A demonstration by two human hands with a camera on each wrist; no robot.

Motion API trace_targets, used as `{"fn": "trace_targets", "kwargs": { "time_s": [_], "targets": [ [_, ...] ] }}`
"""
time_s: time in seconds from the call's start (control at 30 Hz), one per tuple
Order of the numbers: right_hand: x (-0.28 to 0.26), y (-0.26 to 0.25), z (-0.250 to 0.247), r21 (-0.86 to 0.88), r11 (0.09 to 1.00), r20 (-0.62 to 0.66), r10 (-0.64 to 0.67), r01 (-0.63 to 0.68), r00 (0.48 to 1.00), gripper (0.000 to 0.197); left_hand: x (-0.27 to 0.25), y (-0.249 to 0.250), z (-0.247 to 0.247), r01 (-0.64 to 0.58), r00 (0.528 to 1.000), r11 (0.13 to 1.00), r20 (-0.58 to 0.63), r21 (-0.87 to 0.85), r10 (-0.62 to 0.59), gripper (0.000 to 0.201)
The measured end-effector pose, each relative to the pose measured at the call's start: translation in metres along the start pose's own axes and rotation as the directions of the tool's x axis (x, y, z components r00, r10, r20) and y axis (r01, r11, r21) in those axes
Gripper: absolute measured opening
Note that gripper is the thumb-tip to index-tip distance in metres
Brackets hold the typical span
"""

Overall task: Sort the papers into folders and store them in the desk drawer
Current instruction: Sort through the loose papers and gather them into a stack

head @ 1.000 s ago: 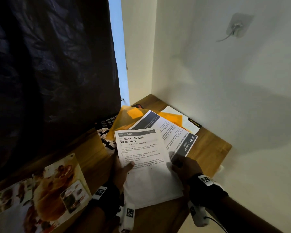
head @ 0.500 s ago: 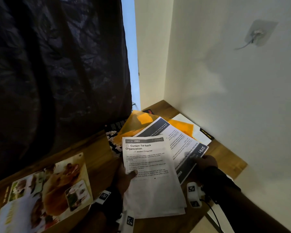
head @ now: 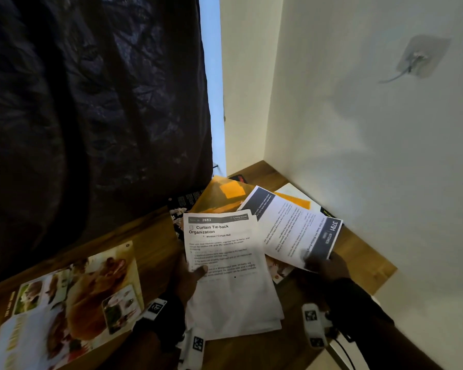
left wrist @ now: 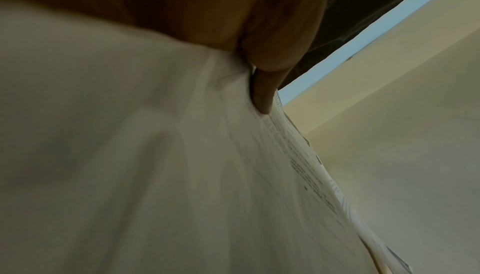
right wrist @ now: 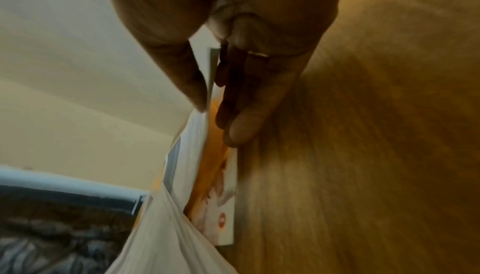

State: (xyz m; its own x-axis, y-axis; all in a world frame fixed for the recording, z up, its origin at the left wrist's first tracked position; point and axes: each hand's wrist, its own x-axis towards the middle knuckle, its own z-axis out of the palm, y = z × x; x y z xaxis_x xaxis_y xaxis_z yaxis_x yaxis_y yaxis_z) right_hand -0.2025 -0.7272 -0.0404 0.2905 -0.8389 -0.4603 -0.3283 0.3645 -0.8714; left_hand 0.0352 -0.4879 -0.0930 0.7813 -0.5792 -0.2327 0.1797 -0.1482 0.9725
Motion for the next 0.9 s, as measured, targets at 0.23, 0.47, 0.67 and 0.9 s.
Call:
{"fn": "trace_targets", "kwargs": {
  "time_s": [0.23, 0.47, 0.67, 0.9],
  "targets": [
    [0.021, -0.017, -0.022, -0.118, 0.989, -0.203, -0.106, 0.083, 0.973, 0.038, 0.007, 0.010, -0.005, -0.037, 0.998, 0.997, 0.047, 0.075, 0.034, 0.057],
    [0.018, -0.013, -0.020, 0.411, 0.911, 0.100, -0.007, -0.035, 0.995, 0.047, 0.006, 0.008, -0.007, -0.061, 0.998, 0.996, 0.033, 0.063, 0.060, 0.059],
    [0.010, -0.007, 0.020, 0.074, 0.993, -0.176, -0.076, 0.090, 0.982, 0.042, 0.004, 0.005, -0.011, -0.038, 0.999, 0.999, 0.025, 0.034, 0.037, 0.060],
    [-0.025, -0.065, 0.029, -0.101, 0.884, -0.210, -0.467, 0.456, 0.859, 0.054, 0.005, 0.002, -0.013, -0.047, 0.999, 0.999, 0.025, 0.028, 0.046, 0.055]
  ]
}}
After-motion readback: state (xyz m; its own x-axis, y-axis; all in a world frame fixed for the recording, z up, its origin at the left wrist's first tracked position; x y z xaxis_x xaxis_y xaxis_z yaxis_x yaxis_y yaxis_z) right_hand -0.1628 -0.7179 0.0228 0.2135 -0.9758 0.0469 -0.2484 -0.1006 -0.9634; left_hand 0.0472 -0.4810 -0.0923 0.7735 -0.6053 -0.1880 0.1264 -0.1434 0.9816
